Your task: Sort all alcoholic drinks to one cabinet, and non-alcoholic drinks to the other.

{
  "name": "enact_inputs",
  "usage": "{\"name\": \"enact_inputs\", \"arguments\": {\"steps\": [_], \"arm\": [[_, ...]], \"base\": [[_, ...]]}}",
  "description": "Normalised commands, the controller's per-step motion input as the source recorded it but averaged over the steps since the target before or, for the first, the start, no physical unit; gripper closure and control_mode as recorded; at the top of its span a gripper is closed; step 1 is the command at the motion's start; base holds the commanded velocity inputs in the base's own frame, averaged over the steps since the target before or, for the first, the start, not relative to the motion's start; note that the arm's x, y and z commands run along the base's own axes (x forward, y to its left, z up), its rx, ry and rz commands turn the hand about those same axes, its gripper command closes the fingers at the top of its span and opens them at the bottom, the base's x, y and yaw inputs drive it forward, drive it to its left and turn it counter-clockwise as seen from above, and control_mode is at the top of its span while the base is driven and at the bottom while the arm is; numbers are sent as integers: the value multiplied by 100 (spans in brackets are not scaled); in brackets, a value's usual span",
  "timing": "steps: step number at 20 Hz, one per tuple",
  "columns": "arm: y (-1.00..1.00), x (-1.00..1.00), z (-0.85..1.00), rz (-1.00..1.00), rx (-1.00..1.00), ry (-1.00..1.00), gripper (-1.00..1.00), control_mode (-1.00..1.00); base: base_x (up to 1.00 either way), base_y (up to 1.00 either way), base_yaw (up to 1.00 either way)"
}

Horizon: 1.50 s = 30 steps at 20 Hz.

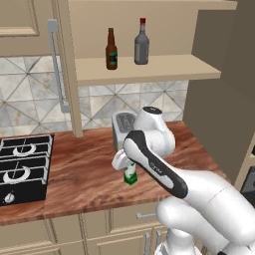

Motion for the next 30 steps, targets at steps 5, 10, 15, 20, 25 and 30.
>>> {"name": "enact_inputs", "arguments": {"steps": [5,10,15,20,25,30], "arm": [[-44,-41,80,0,0,-16,100,-100],[-52,-30,82,0,0,-16,100,-100],[-36,-19,92,0,0,-5,100,-100],[-14,-16,80,-3,0,0,100,-100],[-27,-2,46,-4,1,0,100,-100],[-23,0,10,0,1,3,100,-100]], "base": [[0,0,0],[0,0,0],[0,0,0],[0,0,0],[0,0,0],[0,0,0]]}}
